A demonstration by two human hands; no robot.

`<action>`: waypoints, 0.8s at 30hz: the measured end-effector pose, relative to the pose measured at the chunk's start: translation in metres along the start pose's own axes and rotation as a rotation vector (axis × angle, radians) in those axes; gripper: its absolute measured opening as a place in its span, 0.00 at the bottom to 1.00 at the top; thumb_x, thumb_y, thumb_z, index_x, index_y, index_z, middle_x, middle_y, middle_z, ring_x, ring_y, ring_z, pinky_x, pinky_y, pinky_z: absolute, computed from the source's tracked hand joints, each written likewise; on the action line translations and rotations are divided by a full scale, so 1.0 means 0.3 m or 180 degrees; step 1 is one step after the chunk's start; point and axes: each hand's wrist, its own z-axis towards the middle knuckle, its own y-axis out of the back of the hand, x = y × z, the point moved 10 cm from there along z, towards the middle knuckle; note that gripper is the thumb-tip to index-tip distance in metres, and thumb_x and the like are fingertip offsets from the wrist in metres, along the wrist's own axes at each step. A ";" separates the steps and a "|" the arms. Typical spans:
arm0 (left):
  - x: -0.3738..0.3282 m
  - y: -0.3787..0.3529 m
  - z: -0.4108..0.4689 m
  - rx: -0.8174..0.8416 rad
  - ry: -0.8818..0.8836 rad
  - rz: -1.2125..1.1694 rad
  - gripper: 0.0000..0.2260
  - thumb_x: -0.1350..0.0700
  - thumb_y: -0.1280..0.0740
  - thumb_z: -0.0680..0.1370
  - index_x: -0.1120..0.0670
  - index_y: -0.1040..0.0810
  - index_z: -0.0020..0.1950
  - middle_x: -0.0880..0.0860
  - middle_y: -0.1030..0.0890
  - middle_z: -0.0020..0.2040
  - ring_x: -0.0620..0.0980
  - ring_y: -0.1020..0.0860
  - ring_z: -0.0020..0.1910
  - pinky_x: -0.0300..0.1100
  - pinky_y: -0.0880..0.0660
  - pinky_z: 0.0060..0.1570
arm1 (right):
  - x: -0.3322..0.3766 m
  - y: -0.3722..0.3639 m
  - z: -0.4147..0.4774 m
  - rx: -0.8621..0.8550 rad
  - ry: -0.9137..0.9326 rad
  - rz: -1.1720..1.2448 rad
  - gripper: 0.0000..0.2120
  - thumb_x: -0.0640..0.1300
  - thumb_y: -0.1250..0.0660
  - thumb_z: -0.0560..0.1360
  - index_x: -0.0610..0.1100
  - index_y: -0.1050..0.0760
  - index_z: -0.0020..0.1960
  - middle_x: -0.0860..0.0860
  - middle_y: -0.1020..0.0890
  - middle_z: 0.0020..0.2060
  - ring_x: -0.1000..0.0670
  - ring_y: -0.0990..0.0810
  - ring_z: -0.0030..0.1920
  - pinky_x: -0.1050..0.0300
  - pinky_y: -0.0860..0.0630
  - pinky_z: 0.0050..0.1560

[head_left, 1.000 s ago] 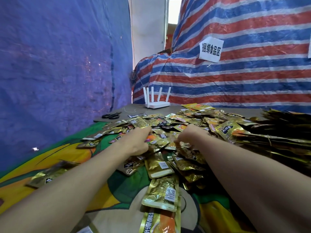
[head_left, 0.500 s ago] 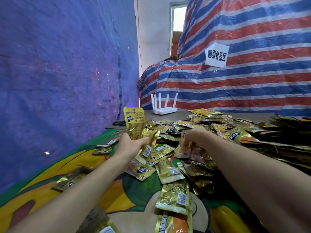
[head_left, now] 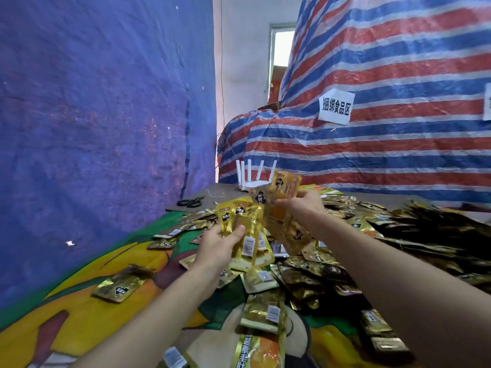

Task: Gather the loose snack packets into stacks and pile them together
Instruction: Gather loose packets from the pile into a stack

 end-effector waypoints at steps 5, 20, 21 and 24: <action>0.032 -0.031 -0.079 -0.0204 0.0485 -0.1042 0.20 0.49 0.28 0.77 0.52 0.25 0.67 0.54 0.20 0.65 0.55 0.21 0.61 0.56 0.26 0.64 | 0.037 0.003 -0.127 0.0331 -0.0183 0.0774 0.07 0.38 0.28 0.77 0.40 0.21 0.55 0.46 0.12 0.46 0.45 0.13 0.49 0.40 0.19 0.54; 0.122 -0.166 -0.205 0.0474 0.0745 -0.0347 0.29 0.54 0.25 0.75 0.59 0.31 0.73 0.59 0.17 0.61 0.59 0.17 0.55 0.56 0.20 0.53 | -0.143 0.024 -0.311 0.0097 -0.0424 0.1270 0.10 0.27 0.36 0.75 0.41 0.23 0.44 0.45 0.16 0.40 0.42 0.19 0.48 0.39 0.24 0.60; 0.115 -0.168 -0.204 0.0565 0.0669 -0.0237 0.25 0.56 0.26 0.76 0.59 0.28 0.70 0.57 0.15 0.55 0.56 0.15 0.51 0.51 0.19 0.49 | -0.157 0.021 -0.318 0.0052 -0.0447 0.1307 0.10 0.27 0.38 0.74 0.41 0.23 0.45 0.44 0.17 0.41 0.41 0.20 0.48 0.38 0.25 0.60; 0.108 -0.180 -0.212 0.0736 0.0626 -0.0079 0.26 0.57 0.25 0.75 0.58 0.29 0.71 0.56 0.16 0.58 0.57 0.17 0.57 0.52 0.20 0.54 | -0.187 0.007 -0.350 0.0026 -0.0437 0.1377 0.09 0.34 0.40 0.77 0.42 0.22 0.46 0.41 0.18 0.44 0.40 0.20 0.48 0.45 0.22 0.50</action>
